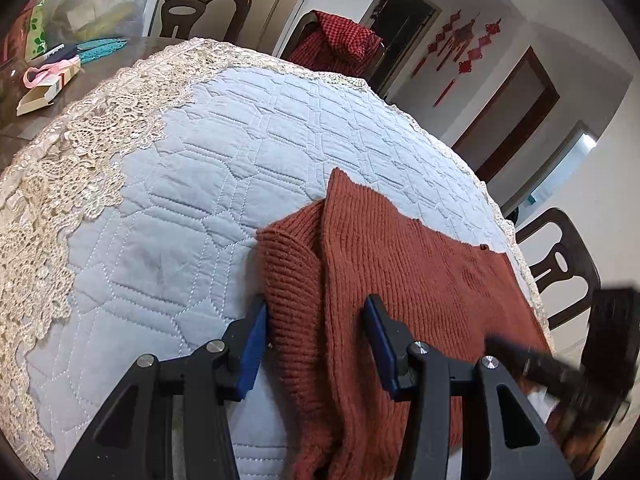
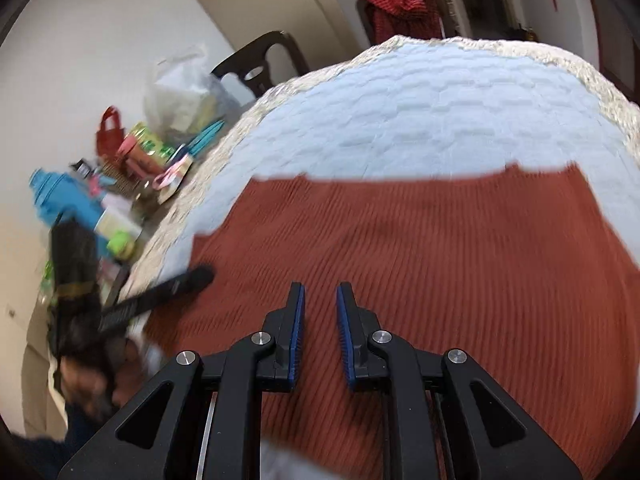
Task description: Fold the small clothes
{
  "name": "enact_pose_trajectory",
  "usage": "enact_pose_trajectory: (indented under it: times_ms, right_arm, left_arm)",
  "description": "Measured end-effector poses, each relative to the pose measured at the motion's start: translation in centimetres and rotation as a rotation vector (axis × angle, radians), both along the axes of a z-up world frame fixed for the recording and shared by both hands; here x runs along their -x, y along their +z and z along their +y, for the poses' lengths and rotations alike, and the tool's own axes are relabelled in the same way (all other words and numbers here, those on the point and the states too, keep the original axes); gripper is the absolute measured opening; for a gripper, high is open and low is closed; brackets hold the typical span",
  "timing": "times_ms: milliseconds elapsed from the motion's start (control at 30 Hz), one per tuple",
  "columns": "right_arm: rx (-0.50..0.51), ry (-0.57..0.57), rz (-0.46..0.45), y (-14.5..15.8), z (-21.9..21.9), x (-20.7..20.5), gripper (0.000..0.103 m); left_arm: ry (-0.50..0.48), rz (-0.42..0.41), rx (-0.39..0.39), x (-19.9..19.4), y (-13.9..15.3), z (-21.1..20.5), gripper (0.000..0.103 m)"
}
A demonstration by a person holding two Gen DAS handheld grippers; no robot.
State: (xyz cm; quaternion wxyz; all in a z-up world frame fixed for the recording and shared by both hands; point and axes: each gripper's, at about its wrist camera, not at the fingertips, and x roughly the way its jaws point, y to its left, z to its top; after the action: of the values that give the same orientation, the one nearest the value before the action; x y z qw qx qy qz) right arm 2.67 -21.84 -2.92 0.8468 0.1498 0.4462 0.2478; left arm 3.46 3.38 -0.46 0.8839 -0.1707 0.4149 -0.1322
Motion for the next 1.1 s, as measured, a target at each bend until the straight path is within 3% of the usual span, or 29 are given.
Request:
enact_pose_trajectory:
  times_ms: [200, 500, 767, 833, 933, 1100]
  right_arm:
    - [-0.032, -0.018, -0.023, 0.1, -1.2, 2.7, 0.017]
    - [-0.067, -0.004, -0.025, -1.2, -1.3, 2.9, 0.017]
    - [-0.044, 0.018, -0.016, -1.3, -0.9, 3.7, 0.017]
    - [-0.062, 0.018, -0.012, -1.5, -1.2, 3.8, 0.017]
    - [-0.067, 0.024, -0.013, -1.5, -1.3, 3.6, 0.017]
    - [-0.059, 0.058, -0.008, -1.4, -1.0, 3.6, 0.017]
  left_arm:
    - [-0.004, -0.001, 0.027, -0.3, -0.1, 0.1, 0.05]
    - [-0.022, 0.001, 0.068, 1.5, -0.3, -0.1, 0.05]
    - [-0.053, 0.028, 0.157, 2.5, -0.5, -0.3, 0.049]
    - [-0.062, 0.026, 0.162, 2.8, -0.5, -0.4, 0.045]
    - [-0.061, 0.036, 0.164, 2.5, -0.7, -0.3, 0.027]
    - [-0.081, 0.009, 0.191, 2.4, 0.5, -0.5, 0.022]
